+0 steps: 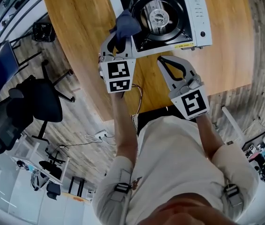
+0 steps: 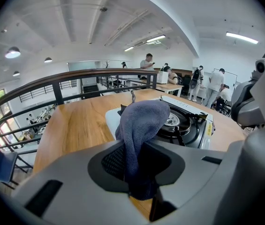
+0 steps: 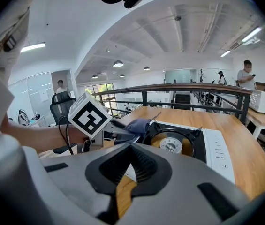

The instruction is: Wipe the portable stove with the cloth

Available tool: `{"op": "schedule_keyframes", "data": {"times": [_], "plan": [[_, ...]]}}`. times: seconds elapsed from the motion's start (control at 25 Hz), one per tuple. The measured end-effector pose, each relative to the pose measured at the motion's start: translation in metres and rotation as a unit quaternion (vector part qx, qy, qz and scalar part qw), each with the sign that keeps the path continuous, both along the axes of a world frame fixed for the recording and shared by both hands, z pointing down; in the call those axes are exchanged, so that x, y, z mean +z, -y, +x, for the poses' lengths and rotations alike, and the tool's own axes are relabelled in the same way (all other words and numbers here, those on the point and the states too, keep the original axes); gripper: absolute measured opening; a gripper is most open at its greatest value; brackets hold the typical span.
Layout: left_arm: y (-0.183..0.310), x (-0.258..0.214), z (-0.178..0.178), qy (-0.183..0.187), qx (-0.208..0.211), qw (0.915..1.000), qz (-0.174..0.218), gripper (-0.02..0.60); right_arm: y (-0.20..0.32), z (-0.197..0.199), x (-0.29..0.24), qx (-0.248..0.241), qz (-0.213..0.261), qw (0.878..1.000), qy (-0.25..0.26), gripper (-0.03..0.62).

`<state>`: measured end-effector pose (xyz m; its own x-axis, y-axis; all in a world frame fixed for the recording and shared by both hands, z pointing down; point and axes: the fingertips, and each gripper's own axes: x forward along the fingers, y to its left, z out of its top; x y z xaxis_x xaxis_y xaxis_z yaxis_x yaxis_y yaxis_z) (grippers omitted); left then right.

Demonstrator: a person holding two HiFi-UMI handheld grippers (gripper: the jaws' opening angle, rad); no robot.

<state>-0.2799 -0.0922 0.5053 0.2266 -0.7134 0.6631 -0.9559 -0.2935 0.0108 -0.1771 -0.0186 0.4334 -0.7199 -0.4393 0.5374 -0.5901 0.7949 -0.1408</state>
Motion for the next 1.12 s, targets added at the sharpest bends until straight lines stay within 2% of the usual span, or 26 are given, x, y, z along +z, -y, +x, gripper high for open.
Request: {"op": "schedule_keyframes", "data": {"times": [0.68, 1.12], "plan": [[-0.035, 0.003, 0.010, -0.005, -0.006, 1.0000, -0.003, 0.095, -0.022, 0.003, -0.003, -0.009, 0.007, 1.000, 0.003, 0.020], [-0.058, 0.002, 0.019, -0.001, 0.004, 0.9999, -0.014, 0.095, -0.032, 0.001, -0.008, -0.016, 0.012, 1.000, 0.004, 0.020]]}}
